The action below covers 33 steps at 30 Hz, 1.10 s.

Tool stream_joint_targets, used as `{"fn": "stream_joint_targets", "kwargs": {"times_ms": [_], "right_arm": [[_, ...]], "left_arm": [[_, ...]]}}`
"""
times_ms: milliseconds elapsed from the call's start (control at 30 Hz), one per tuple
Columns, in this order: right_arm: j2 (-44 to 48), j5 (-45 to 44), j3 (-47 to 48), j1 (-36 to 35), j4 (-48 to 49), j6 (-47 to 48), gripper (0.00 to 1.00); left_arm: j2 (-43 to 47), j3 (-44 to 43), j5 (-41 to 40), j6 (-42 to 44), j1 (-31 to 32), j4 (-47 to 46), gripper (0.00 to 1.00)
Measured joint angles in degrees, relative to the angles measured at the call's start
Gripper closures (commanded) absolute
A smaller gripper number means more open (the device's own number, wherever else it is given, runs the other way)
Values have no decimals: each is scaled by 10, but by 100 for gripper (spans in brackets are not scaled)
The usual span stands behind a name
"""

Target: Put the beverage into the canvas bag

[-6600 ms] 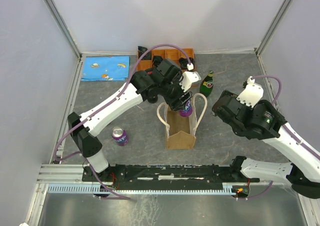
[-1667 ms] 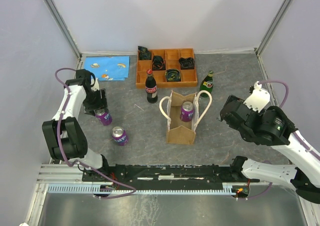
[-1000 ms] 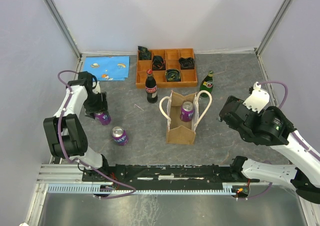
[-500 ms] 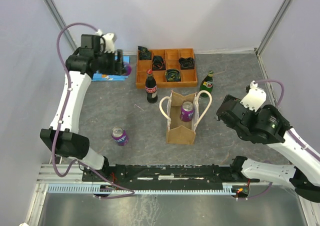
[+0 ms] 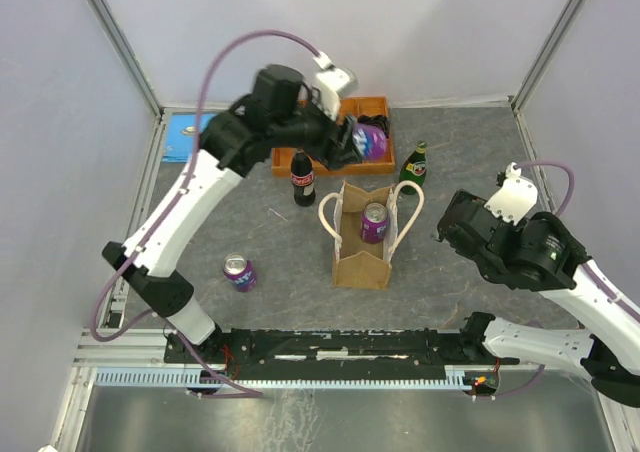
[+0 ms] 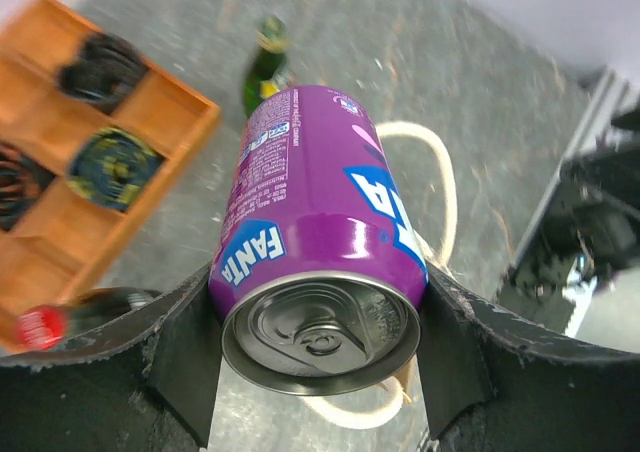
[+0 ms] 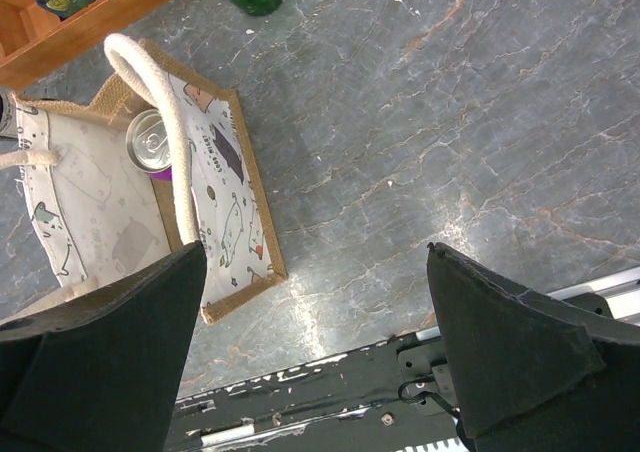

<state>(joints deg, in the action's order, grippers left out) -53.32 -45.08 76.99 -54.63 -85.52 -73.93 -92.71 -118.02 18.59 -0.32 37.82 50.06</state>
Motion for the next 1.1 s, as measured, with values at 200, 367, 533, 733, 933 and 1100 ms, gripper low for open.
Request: {"fn": "stream_joint_targets", "kwargs": {"times_ms": [200,367,533,733,933,1100], "right_arm": [[7,0,0,0,-14,-8,1],[15,-2,0,0,-27,-14,1],[17,-3,0,0,-33,-15,1],[20,-5,0,0,-44,-19,1],[26,-12,1,0,-55,-24,1],[26,-16,5,0,-58,-25,1]], "left_arm": [[-40,82,10,31,77,13,97],[-61,121,2,64,93,31,97],[-63,149,-11,92,109,35,97],[-79,153,-37,129,123,51,97],[-81,153,-63,172,122,90,97],[-83,153,-77,208,121,117,97]]}}
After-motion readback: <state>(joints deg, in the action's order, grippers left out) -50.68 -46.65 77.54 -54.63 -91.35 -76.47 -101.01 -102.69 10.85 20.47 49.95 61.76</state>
